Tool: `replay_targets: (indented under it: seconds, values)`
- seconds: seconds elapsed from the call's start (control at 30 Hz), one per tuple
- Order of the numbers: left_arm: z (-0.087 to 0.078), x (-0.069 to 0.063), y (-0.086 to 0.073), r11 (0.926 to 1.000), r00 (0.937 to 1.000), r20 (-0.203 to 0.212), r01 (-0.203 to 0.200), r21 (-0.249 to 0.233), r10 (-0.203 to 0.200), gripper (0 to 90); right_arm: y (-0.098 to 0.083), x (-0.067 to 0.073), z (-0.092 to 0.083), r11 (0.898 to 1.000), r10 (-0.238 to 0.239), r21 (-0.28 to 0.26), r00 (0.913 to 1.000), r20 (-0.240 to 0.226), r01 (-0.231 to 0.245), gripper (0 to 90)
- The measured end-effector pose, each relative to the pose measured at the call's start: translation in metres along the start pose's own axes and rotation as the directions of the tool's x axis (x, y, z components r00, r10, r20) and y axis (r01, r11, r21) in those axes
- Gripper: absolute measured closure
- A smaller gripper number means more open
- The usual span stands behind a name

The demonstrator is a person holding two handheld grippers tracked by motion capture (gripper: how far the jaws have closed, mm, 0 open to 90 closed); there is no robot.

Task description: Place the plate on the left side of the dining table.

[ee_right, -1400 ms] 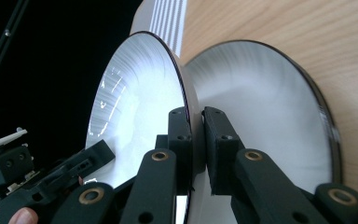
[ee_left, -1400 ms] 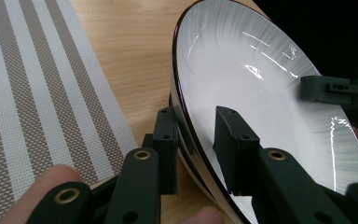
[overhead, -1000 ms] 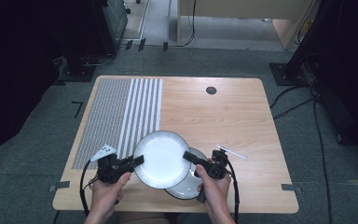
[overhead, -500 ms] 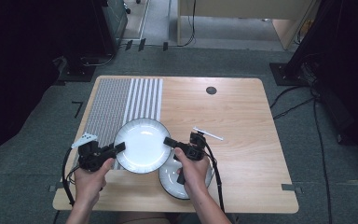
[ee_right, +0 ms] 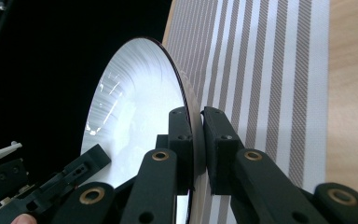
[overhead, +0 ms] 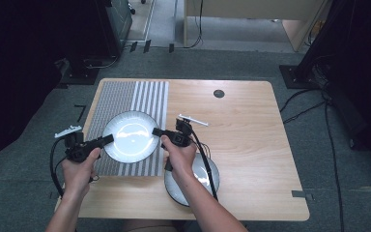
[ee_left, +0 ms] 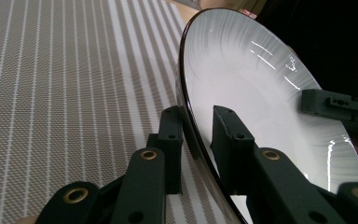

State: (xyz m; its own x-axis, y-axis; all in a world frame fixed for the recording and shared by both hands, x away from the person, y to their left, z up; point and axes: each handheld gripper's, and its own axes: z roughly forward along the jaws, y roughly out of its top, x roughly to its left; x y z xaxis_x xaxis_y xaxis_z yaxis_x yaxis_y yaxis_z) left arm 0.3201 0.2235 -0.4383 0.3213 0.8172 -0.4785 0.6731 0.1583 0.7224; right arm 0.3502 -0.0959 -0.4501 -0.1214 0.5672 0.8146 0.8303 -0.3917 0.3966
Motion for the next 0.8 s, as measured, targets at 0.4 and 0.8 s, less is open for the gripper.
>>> replay_targets:
  seconds: [0.4,0.8]
  values:
    - [0.036,0.038,0.022,0.9983,0.9956,-0.075,0.057,0.014,-0.056,75.0,0.025,0.0,0.053,0.997,-0.071,0.014,0.9938,0.085,0.071,84.2]
    - [0.07,0.077,0.04,0.9739,0.9672,-0.139,0.221,0.049,-0.213,77.8,0.042,-0.006,0.1,0.998,-0.063,0.033,0.9887,0.136,0.059,83.8]
